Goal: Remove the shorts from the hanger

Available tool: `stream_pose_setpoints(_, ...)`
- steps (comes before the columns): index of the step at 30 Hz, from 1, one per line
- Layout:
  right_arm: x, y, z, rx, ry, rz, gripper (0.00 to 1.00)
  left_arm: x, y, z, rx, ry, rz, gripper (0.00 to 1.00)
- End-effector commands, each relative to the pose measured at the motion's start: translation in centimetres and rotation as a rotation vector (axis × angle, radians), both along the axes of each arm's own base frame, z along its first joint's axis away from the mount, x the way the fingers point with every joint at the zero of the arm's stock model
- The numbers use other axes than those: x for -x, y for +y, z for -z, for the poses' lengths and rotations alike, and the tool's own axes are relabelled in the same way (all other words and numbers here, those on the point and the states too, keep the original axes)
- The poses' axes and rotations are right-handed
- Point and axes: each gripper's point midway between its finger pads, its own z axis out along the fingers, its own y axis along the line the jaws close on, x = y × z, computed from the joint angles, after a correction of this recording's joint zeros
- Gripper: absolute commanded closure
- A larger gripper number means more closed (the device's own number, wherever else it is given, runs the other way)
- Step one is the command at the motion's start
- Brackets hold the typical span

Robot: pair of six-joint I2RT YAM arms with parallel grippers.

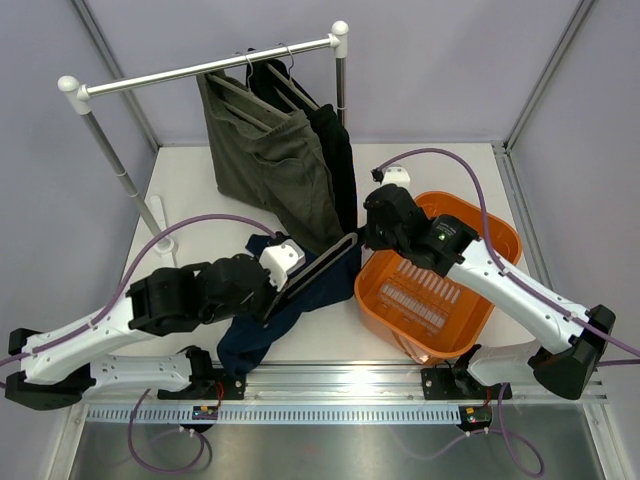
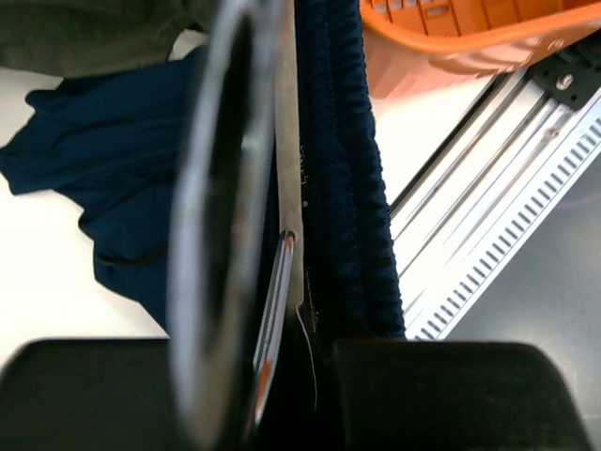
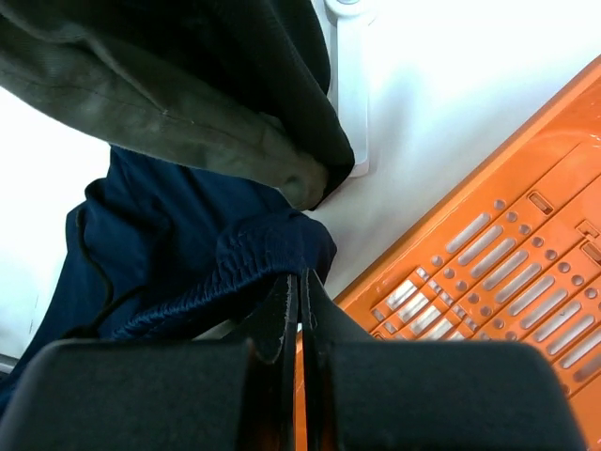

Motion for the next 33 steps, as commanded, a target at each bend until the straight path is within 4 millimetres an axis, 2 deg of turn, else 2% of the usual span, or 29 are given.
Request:
stream_pose_setpoints(1,-1.8,-2.6,-0.3,0.060,-0.056,0.081,1.00,1.4,0.4,-2.1,0.079,-0.016,0.073,1.00)
stream_pose_setpoints(2,-1.5,-2.3,0.6,0.055,-0.033,0.070,1.00,1.1,0.6,-2.5,0.087,-0.035,0.055,1.00)
stream_pose_setpoints(4,-0.9,-0.9,1.0,-0.008,-0.014,0.017,1.00,0.6,0.7,-3.4,0.111,-0.058,0.027,1.00)
stream_pose_setpoints(5,-0.1,-0.4,2.3,-0.014,0.016,-0.003,1.00,0.2,0.8,-4.0,0.132,-0.079,0.008,1.00)
stream_pose_setpoints(6,0.4,0.3,2.1,-0.041,0.007,-0.027,1.00,0.0,0.9,-4.5,0.148,-0.091,-0.005,1.00)
stream_pose_setpoints(8,1.9,1.4,2.9,-0.050,0.022,-0.058,1.00,-0.6,1.3,-5.5,0.179,-0.116,-0.042,1.00)
stream_pose_setpoints(9,3.5,2.8,2.8,-0.057,0.017,-0.105,1.00,-0.8,1.4,-6.0,0.192,-0.126,-0.055,1.00)
stream_pose_setpoints(11,5.3,4.2,2.7,-0.075,0.024,-0.136,1.00,-1.2,1.6,-6.8,0.210,-0.148,-0.078,1.00)
stream_pose_setpoints(12,7.1,5.5,2.5,-0.078,0.014,-0.184,1.00,-1.4,1.7,-6.9,0.209,-0.154,-0.089,1.00)
stream_pose_setpoints(14,8.7,6.8,2.5,-0.097,0.019,-0.223,1.00,-2.0,2.1,-7.4,0.208,-0.174,-0.136,1.00)
stream_pose_setpoints(15,10.3,8.1,2.4,-0.102,0.019,-0.274,1.00,-2.2,2.1,-7.5,0.209,-0.180,-0.145,1.00)
stream_pose_setpoints(18,12.5,10.1,1.8,-0.111,-0.002,-0.328,1.00,-2.8,2.4,-8.2,0.230,-0.201,-0.185,1.00)
stream_pose_setpoints(19,14.3,11.2,1.7,-0.112,-0.003,-0.382,1.00,-2.9,2.4,-8.4,0.235,-0.205,-0.192,1.00)
stream_pose_setpoints(21,15.9,13.0,0.9,-0.114,-0.030,-0.435,1.00,-3.4,2.8,-9.1,0.255,-0.227,-0.229,1.00)
stream_pose_setpoints(22,17.8,14.0,0.8,-0.111,-0.032,-0.495,1.00,-3.7,3.2,-9.4,0.260,-0.241,-0.256,1.00)
stream_pose_setpoints(26,21.1,17.1,0.3,-0.087,-0.068,-0.611,1.00,-4.2,3.9,-10.7,0.292,-0.272,-0.299,1.00)
stream_pose_setpoints(32,25.7,20.9,0.4,-0.037,-0.129,-0.819,1.00,-4.7,3.9,-11.9,0.330,-0.300,-0.324,1.00)
stream_pose_setpoints(33,27.3,21.4,0.4,-0.033,-0.133,-0.873,1.00,-4.8,4.0,-12.0,0.332,-0.305,-0.330,1.00)
